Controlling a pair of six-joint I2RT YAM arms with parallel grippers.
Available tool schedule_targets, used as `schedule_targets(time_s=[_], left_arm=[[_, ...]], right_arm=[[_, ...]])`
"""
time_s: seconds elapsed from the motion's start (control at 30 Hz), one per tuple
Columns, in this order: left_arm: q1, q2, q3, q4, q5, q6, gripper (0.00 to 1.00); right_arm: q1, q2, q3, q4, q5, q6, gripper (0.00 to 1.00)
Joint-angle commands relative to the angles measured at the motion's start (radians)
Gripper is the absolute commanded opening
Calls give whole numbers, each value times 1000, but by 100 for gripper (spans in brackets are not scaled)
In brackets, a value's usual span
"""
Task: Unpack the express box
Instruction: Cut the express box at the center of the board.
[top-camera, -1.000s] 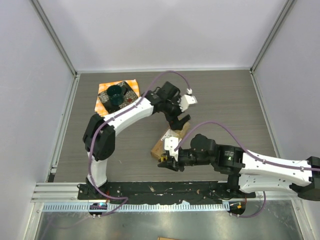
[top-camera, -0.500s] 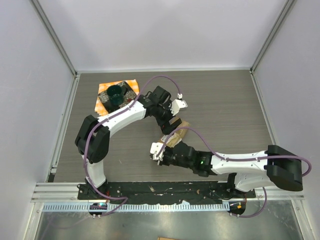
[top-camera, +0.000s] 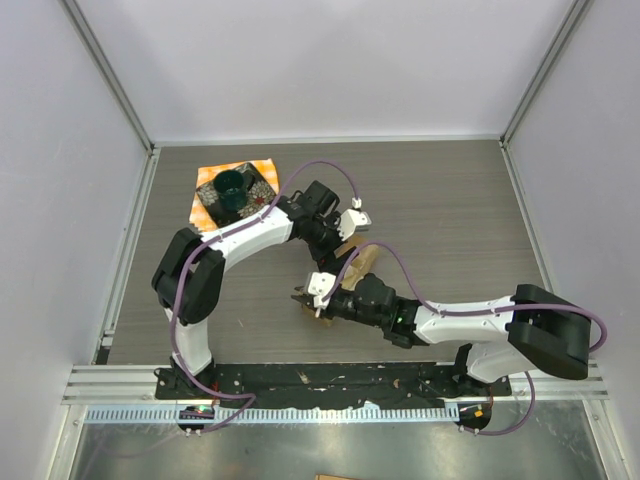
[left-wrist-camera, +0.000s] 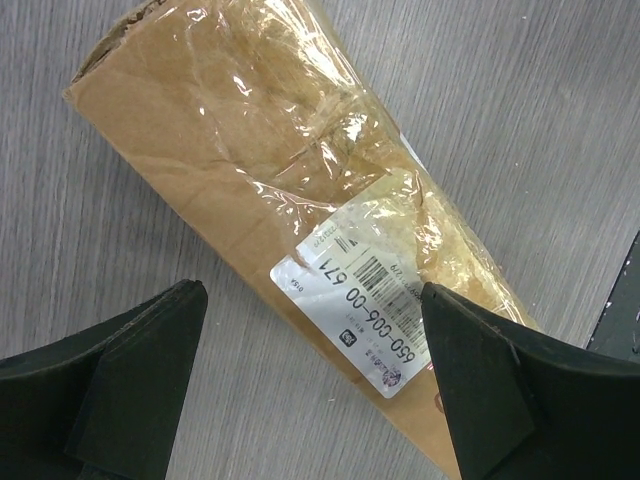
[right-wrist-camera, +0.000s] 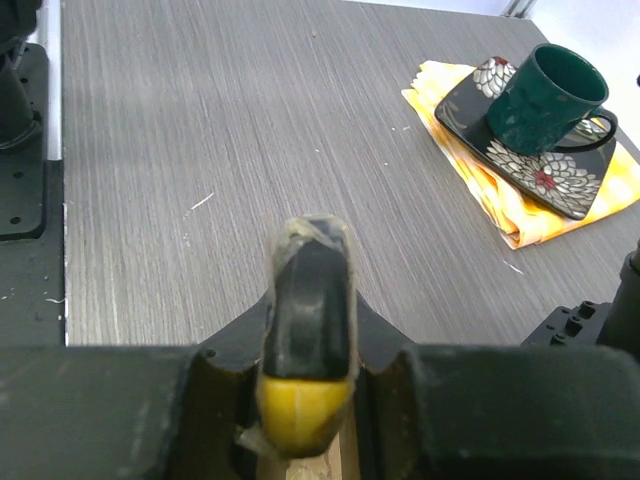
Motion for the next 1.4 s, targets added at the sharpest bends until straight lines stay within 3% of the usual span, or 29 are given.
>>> schedule_targets(time_s=[0.0, 0.63, 1.37], left_arm=[[2, 20, 1, 22, 24, 23, 93], [-10, 35, -13, 22, -14, 35, 88], [-14, 31, -21, 20, -24, 37, 86]], right_arm=[[-9, -6, -23, 138, -55, 56, 1], [-36, -10, -135, 225, -63, 150, 1], [-73, 28, -112, 261, -150, 209, 1]])
